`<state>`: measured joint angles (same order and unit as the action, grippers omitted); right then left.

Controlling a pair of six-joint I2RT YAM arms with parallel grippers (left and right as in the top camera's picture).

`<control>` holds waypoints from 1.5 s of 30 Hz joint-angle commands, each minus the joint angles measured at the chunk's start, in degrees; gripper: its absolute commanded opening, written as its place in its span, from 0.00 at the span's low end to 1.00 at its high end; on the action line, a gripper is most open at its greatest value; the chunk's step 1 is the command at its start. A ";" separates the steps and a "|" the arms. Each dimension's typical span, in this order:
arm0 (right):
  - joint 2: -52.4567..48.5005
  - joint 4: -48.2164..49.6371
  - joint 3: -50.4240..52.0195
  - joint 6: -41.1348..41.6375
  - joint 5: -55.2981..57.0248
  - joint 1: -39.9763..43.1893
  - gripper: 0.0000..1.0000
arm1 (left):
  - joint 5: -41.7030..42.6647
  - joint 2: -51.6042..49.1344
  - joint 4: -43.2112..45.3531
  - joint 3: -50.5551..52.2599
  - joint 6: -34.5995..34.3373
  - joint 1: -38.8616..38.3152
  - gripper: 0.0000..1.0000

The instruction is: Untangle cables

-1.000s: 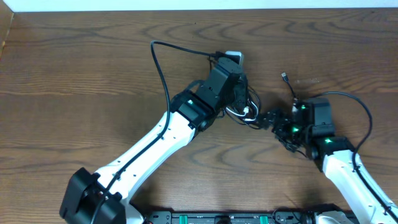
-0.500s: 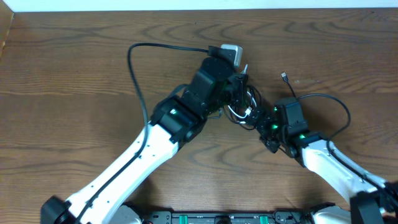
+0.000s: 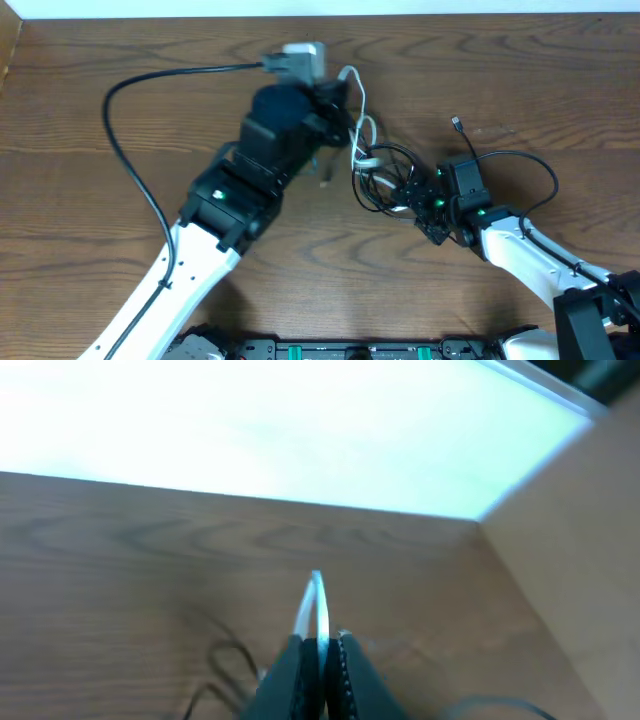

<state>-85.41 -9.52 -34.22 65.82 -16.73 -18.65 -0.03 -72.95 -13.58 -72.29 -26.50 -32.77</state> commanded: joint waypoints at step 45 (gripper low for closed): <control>-1.81 -6.84 1.22 -27.56 -3.15 24.57 0.93 | 77.61 -14.93 -15.17 -0.68 40.46 23.12 0.08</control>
<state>-84.90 -15.35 -35.31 39.53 -21.30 5.48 66.00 -86.26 -30.30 -72.29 7.33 -9.91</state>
